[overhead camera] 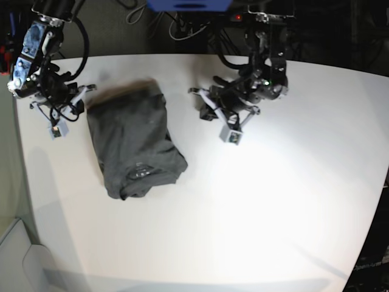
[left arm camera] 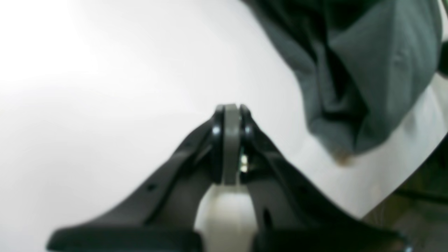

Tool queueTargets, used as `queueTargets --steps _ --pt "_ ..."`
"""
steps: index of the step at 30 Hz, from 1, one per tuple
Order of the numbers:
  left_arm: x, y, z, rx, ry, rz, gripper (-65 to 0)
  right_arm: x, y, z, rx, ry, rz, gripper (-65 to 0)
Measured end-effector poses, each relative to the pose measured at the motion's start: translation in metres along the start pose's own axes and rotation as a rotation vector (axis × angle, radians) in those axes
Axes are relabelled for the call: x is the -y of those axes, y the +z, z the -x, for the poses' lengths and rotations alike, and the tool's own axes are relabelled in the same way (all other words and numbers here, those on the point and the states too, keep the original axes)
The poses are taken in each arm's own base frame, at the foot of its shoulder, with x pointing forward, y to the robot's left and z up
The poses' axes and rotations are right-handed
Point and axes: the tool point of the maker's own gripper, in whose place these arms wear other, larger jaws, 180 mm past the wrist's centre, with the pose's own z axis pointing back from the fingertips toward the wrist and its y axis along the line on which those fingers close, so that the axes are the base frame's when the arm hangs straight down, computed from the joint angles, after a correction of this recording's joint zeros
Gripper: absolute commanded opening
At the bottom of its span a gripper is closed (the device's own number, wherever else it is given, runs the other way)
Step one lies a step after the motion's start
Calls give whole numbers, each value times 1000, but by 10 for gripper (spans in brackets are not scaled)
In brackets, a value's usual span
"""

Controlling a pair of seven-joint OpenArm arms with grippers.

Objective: Layout the t-shirt on the table in an organized manner, then fold the t-shirt properly

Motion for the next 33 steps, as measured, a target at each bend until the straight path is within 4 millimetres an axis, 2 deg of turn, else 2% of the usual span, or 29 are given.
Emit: queueTargets --steps 3,5,7,10,13,16,20,22,25,29,33 --pt "-29 22 4 2 24 -86 -647 17 13 -10 66 -40 50 -650" --pt "-45 38 0 19 5 -123 -647 34 22 -6 87 -89 97 -650" --pt "-54 51 3 19 -10 -164 -647 51 31 9 72 -142 146 -650" --pt "-57 76 27 -17 -22 -184 -647 73 51 26 73 -192 222 -650" --pt "-82 108 49 -55 -16 -284 -647 88 80 44 54 -188 310 -650" --pt "-97 136 65 -80 -26 -347 -647 92 107 64 25 -169 369 -650" --pt "-101 156 105 -186 -12 -371 -647 96 129 107 -85 -180 412 -650" --pt "-104 158 104 -179 -20 -377 -647 96 135 117 -105 -181 420 -650" --pt "-104 159 102 -166 -26 -378 -647 95 132 106 -47 -164 414 -650" --pt "-98 166 128 -239 -10 -370 -647 96 121 79 6 -151 407 -650" --pt "-90 174 152 -290 9 -359 -647 88 100 21 122 -77 345 -650"
